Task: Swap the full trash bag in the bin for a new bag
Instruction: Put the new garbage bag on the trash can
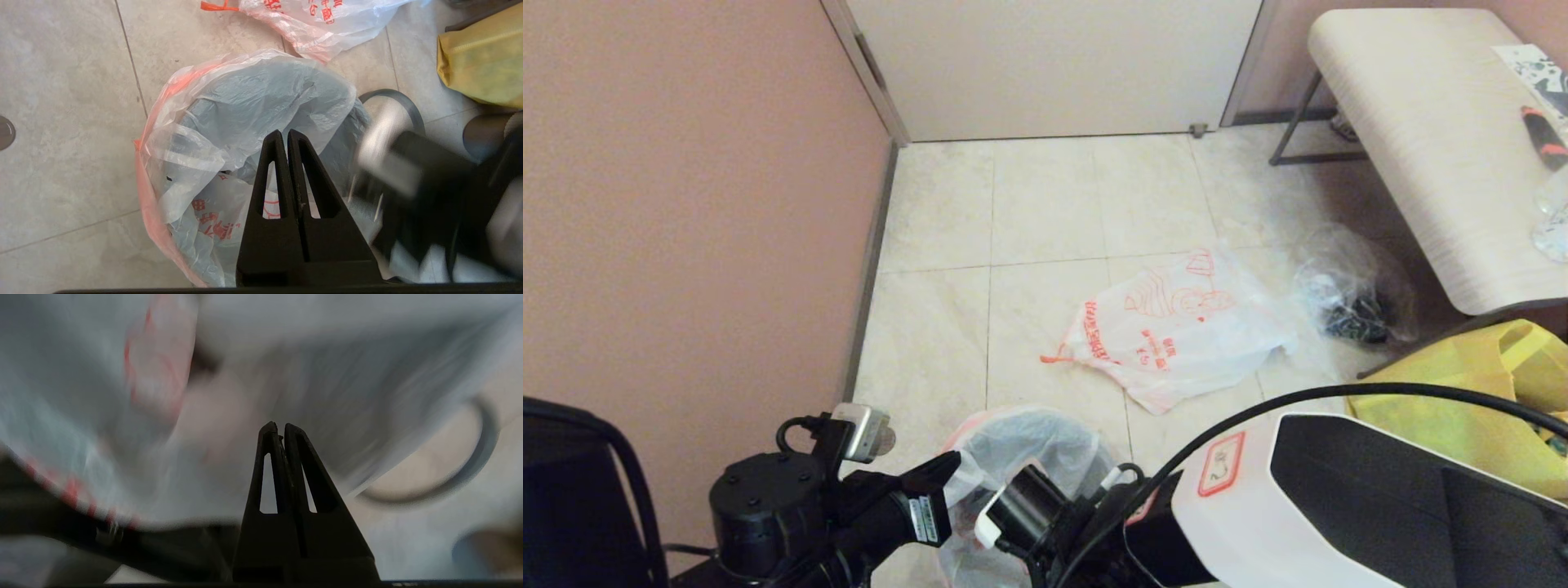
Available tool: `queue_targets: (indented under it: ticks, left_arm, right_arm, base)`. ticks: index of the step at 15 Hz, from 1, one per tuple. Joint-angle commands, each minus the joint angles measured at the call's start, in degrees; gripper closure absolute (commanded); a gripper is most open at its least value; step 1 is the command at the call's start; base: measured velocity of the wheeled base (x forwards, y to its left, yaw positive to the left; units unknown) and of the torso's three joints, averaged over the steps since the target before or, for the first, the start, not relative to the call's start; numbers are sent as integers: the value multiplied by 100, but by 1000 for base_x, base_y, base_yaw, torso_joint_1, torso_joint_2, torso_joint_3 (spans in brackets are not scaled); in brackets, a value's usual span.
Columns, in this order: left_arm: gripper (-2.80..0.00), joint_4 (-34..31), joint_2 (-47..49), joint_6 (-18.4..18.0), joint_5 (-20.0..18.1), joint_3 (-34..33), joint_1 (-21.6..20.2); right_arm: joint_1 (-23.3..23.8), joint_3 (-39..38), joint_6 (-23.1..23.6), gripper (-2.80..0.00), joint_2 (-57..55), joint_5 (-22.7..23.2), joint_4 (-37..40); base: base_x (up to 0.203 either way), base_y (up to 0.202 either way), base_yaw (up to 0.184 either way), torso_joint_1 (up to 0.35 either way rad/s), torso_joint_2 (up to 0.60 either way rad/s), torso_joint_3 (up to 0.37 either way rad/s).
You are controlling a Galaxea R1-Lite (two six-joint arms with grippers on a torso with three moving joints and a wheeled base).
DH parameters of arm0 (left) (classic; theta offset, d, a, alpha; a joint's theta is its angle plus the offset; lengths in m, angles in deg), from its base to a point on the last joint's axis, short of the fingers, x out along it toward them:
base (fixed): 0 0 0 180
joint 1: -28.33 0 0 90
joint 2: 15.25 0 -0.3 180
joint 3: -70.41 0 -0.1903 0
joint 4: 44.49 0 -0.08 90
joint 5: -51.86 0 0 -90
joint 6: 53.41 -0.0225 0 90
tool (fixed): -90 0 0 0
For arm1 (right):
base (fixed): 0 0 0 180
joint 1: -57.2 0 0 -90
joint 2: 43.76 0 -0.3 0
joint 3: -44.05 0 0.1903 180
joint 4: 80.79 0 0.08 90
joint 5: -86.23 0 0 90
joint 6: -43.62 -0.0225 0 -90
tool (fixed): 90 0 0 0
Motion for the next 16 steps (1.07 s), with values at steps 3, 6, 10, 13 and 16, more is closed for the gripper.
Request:
queue_targets:
  ticks: [3, 6, 10, 13, 16]
  left_arm:
    - [0, 51, 172, 59, 22, -3, 121]
    - [0, 51, 198, 68, 74, -21, 128]
    - [0, 51, 318, 70, 74, -44, 209]
    - [0, 51, 386, 137, 71, -53, 200]
    - [0, 51, 567, 174, 71, -28, 226]
  right_arm:
    - [32, -13, -228, 0, -612, 19, -343]
    - [308, 86, 828, 0, -1006, 433, -1685]
    - [404, 730, 1039, 0, -1107, 448, -840]
    - [350, 1301, 1120, 0, -1147, 448, 143]
    - [333, 1890, 1119, 0, -1317, 445, 702]
  base:
    - [0, 0, 0, 0, 0, 0]
    - [0, 0, 0, 0, 0, 0]
    - [0, 0, 0, 0, 0, 0]
    - [0, 0, 0, 0, 0, 0]
    - [0, 0, 0, 0, 0, 0]
